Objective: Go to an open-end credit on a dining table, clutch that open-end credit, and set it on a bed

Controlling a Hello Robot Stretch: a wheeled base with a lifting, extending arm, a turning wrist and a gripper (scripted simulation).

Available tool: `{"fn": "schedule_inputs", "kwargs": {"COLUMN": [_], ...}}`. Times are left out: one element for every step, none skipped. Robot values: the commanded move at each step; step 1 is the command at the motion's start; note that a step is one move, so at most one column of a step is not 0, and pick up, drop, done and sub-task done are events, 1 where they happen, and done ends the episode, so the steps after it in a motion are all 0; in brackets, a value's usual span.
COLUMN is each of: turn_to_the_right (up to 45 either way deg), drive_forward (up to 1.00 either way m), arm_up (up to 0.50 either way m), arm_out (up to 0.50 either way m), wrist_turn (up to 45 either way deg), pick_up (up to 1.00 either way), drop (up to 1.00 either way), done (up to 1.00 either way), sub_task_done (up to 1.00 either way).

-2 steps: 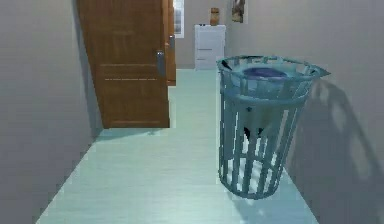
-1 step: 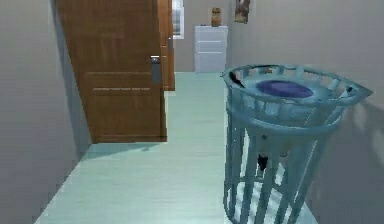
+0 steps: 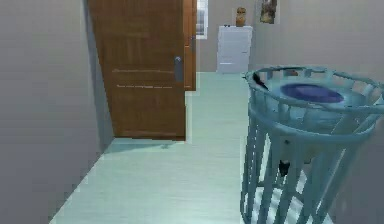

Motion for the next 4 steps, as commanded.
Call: {"fn": "schedule_inputs", "kwargs": {"turn_to_the_right": [0.0, 9.0, 0.0, 15.0], "drive_forward": [0.85, 0.0, 0.9, 0.0], "arm_up": [0.0, 0.0, 0.0, 0.0], "arm_out": [0.0, 0.0, 0.0, 0.0], "wrist_turn": [0.0, 0.0, 0.0, 0.0], "pick_up": [0.0, 0.0, 0.0, 0.0], "drop": [0.0, 0.0, 0.0, 0.0], "done": [0.0, 0.0, 0.0, 0.0], "sub_task_done": [0.0, 0.0, 0.0, 0.0]}}
